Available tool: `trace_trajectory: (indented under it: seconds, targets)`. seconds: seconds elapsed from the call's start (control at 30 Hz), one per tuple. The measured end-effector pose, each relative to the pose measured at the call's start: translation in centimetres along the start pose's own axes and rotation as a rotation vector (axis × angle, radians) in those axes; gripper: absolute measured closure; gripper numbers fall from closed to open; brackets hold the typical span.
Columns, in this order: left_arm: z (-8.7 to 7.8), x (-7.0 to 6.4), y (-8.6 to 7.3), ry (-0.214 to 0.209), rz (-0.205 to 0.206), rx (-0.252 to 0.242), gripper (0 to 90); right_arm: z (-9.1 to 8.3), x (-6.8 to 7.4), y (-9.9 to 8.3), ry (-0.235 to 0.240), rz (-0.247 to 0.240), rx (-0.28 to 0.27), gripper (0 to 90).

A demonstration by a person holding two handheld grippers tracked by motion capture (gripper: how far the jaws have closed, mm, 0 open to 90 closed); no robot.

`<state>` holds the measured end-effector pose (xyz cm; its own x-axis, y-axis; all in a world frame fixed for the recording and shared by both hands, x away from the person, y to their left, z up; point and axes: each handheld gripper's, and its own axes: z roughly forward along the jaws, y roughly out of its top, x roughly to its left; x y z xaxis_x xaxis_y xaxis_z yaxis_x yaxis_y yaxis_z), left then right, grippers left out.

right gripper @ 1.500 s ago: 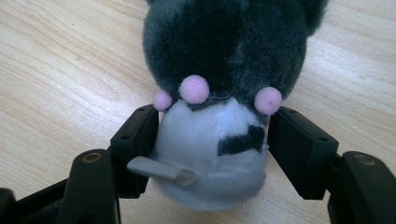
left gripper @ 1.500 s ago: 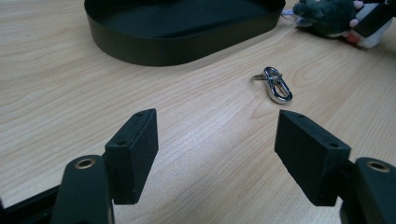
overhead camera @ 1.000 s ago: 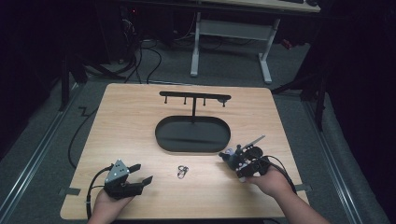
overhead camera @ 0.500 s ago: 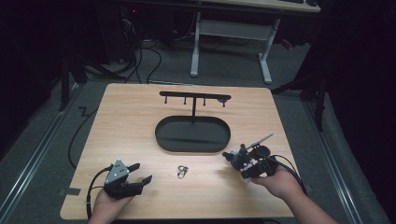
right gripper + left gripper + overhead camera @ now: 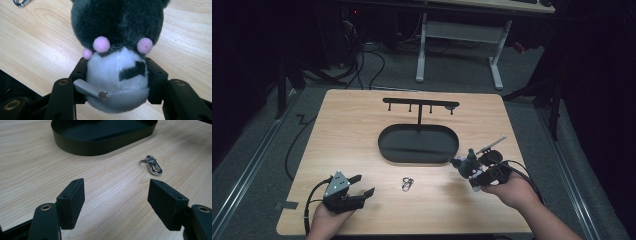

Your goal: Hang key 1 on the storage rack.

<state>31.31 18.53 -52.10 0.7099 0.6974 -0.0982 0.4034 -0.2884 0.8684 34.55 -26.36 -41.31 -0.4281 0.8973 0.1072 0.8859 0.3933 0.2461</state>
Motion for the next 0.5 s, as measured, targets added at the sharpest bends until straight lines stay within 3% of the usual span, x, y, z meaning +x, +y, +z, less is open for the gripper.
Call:
trace_trajectory:
  seconds: [0.5]
  targets:
    - [0.0,0.0,-0.1,0.001,-0.002,0.001,30.2,-1.5,0.5,1.3,-0.016,-0.021,-0.025,48.4]
